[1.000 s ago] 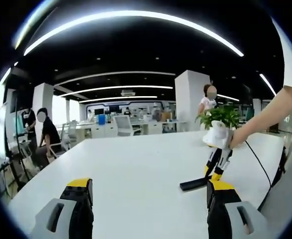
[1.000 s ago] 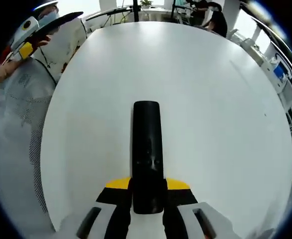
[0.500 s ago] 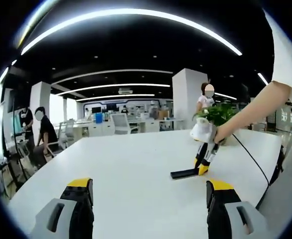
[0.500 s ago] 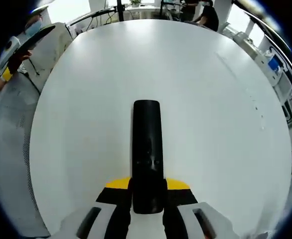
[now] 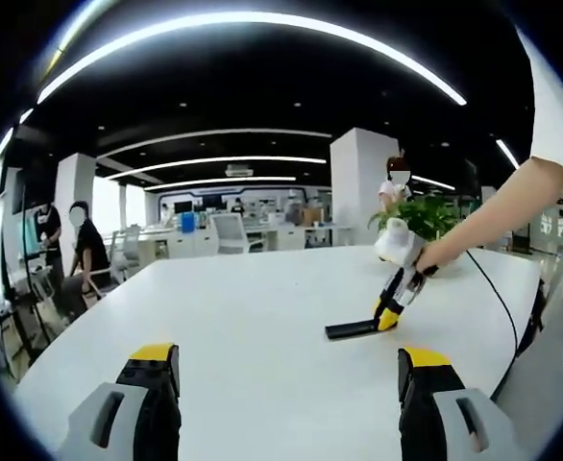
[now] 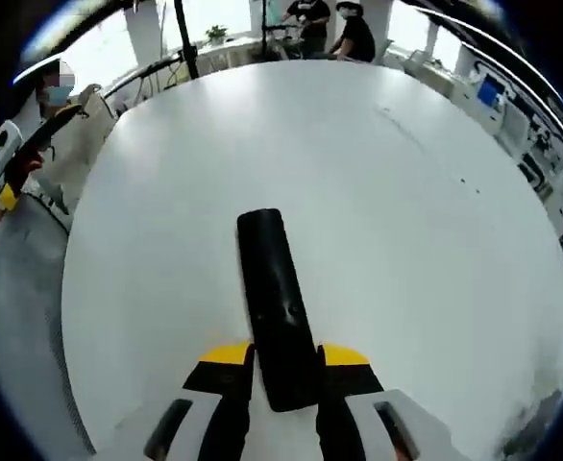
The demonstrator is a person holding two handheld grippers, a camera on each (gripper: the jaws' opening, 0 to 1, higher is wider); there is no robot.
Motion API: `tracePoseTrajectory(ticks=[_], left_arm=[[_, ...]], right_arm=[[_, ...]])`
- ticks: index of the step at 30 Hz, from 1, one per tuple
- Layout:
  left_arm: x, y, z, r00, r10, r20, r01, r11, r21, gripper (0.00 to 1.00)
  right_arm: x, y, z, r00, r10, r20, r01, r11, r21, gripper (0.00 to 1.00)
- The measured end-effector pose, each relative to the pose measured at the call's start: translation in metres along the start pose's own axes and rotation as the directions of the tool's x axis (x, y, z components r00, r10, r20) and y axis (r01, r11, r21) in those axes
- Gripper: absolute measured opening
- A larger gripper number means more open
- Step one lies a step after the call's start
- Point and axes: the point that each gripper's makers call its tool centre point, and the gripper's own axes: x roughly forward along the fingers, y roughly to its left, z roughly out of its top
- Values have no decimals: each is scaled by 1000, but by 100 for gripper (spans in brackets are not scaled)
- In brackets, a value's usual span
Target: Press the specified remote control buttons in sequence, fully releasing each button before pressing the next.
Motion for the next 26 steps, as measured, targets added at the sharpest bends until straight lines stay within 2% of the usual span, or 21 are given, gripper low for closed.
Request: tracePoseTrajectory(ticks=[1,2,3,4,5,6,9,10,11,13,17,18,19,20,21,22,23,25,26], left_arm=[[0,0,0,1000,-3,2,3,1000,-4,98],[0,0,0,1000,-3,1,3,1000,-4,98],[0,0,0,1000,-1,-2,1,1000,-1,98],[0,0,0,1000,-3,-2,3,1000,-2,98],[0,0,0,1000,-3,-1,3,1000,-4,98],[0,0,0,1000,-2,-1,2,1000,-3,98],[-1,-1,0,1000,-7,2,7,1000,-10,98],[-1,-1,0,1000,-8,2,8,1000,-11,98],[0,-2,-1,1000,-13,-2,13,1000,-10,98],[0,-3,-1,1000,-19,-5,19,1000,-7,98],[0,-4,-2,1000,-24,-9,24,1000,-5,98],[0,-4,-2,1000,-24,-10,24,1000,-5,98],[-1,-4,-2,1000,-25,-10,25,1000,-7,98],[0,-4,-2,1000,-26,-9,26,1000,-9,98],[-1,-4,-2,1000,-25,-9,25,1000,-9,98],[-1,-4,-2,1000,-25,-11,25,1000,-6,98],[-1,-4,-2,1000,-25,-11,25,1000,-5,98],[-1,-4,-2,1000,-24,-10,24,1000,-3,98],[-1,-4,-2,1000,-24,-10,24,1000,-2,98]], right_arm=[[-9,1,4,997,-17,74,12,998,58,27],[-16,2,6,993,-22,116,11,995,95,29],[-27,1,6,982,-60,180,28,984,176,31],[-34,2,6,974,-77,214,33,979,203,34],[-44,-2,3,958,-120,262,56,969,239,36],[-48,-3,2,951,-136,277,65,966,250,37],[-75,3,-11,907,-230,352,121,945,305,45],[-78,5,-13,901,-242,359,130,942,309,49],[-88,14,-21,885,-273,378,145,932,333,51],[-99,22,-27,862,-309,402,170,923,345,56],[-126,49,-39,781,-410,470,197,877,437,67],[-129,56,-41,771,-413,486,188,875,445,70],[-134,67,-42,753,-415,511,173,874,455,73],[-136,70,-44,745,-422,516,172,870,463,76],[-142,78,-46,722,-442,531,170,859,483,79],[-146,82,-47,707,-456,541,173,852,493,84],[-155,84,-51,675,-489,552,189,838,511,87],[-165,89,-55,639,-526,561,220,824,522,94],[-170,93,-58,618,-553,558,242,810,535,96]])
